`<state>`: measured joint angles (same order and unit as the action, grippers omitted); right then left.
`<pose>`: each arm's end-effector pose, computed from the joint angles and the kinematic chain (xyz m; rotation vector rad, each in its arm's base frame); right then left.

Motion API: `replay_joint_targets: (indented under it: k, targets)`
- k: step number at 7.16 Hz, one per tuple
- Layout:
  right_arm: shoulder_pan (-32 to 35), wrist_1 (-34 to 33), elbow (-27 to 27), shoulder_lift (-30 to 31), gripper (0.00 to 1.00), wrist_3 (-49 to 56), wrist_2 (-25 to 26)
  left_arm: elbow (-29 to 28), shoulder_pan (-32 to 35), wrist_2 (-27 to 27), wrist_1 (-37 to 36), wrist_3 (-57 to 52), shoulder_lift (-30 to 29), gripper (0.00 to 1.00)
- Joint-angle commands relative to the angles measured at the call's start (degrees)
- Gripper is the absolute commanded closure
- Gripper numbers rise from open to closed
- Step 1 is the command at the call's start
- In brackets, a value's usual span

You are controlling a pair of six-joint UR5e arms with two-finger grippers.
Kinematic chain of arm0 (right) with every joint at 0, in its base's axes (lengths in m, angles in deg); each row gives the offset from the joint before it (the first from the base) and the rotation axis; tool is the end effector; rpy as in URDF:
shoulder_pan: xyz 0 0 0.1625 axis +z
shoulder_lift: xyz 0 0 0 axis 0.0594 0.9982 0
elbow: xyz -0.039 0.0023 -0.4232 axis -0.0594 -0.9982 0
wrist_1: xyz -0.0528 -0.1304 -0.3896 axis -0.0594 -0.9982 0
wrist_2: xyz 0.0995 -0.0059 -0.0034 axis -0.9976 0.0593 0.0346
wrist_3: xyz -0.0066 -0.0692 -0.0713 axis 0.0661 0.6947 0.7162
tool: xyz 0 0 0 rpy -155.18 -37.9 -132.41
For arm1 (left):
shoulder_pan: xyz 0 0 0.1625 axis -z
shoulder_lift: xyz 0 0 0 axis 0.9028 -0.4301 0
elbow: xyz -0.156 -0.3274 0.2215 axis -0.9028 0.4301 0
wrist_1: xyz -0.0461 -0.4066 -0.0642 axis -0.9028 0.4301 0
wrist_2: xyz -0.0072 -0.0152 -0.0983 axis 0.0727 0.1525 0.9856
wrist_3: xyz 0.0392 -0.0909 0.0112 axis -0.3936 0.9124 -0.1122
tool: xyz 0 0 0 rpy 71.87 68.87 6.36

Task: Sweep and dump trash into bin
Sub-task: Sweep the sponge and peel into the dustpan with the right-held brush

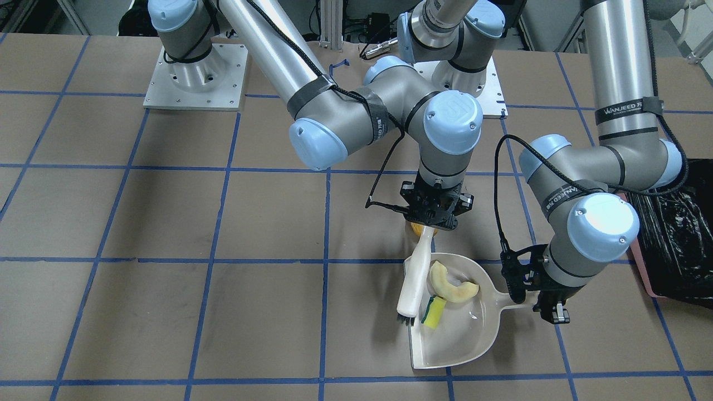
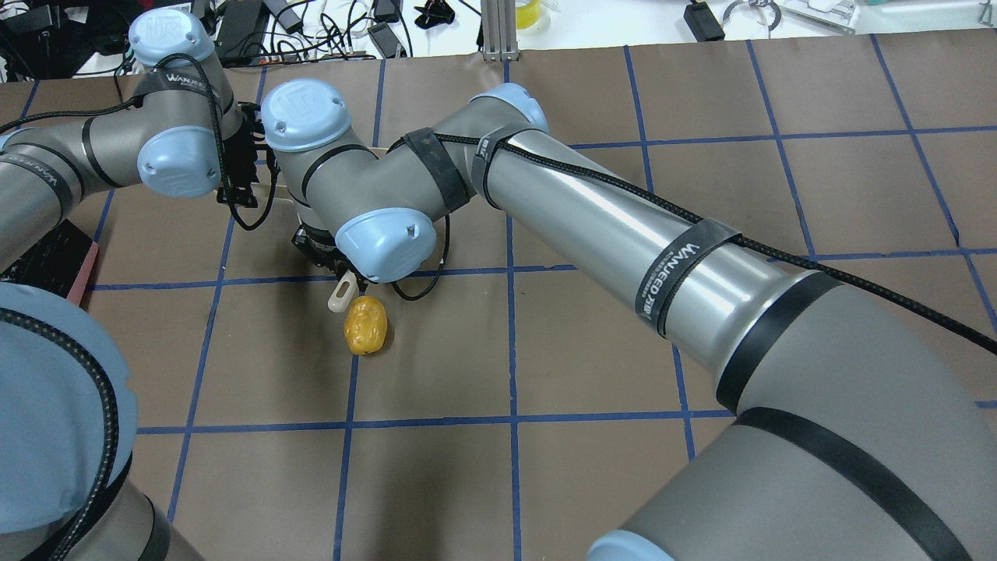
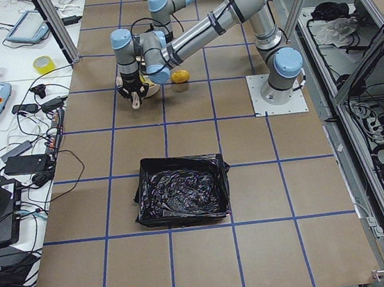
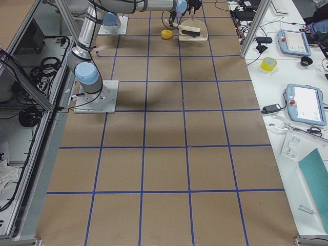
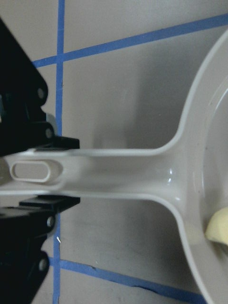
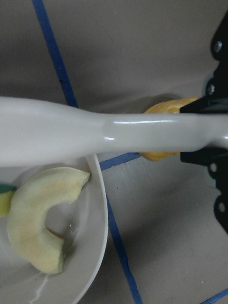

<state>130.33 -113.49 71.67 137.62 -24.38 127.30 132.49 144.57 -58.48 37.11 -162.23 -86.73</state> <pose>0.5584 -0.4968 0.2877 0.4859 2.9790 0.1356 -0.0022 -0.6573 0.2513 2.0961 2.1184 0.1561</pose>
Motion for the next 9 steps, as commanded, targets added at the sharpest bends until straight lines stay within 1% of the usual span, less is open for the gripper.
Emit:
replay_joint_targets:
  k: [1,2,3,4,5,6,7,8,9]
  targets:
    - [-0.4,8.6,0.1,4.1,1.0,0.3,3.5,-0.3,-1.5,0.2,0.2,-5.5,0.6,1.0]
    - [-0.5,12.3,0.6,5.5,1.0,1.5,6.0,0.3,-4.9,1.5,0.2,-8.6,0.8,1.0]
    - [-0.9,12.6,2.5,6.0,1.0,4.3,8.5,0.3,-8.5,3.9,-0.2,-13.5,0.7,1.0]
    - [-1.3,12.5,4.9,6.3,1.0,5.0,10.0,0.3,-11.6,4.0,0.1,-18.2,1.1,1.0]
    - [-1.3,11.8,7.1,7.0,1.0,4.2,9.4,0.9,-14.0,5.1,0.6,-19.5,1.3,1.0]
    - [-0.9,11.4,9.1,8.1,1.0,2.8,8.8,3.1,-14.4,4.6,2.6,-19.2,3.7,1.0]
    - [-0.3,11.3,11.1,9.7,1.0,1.1,6.4,6.4,-14.5,4.5,3.6,-18.5,7.2,1.0]
    - [0.3,11.4,13.1,11.4,1.0,1.1,5.7,9.9,-14.5,3.7,3.7,-18.2,10.5,1.0]
    - [2.4,11.2,16.3,12.7,1.0,0.8,4.5,13.5,-14.6,3.5,3.2,-17.7,13.1,1.0]
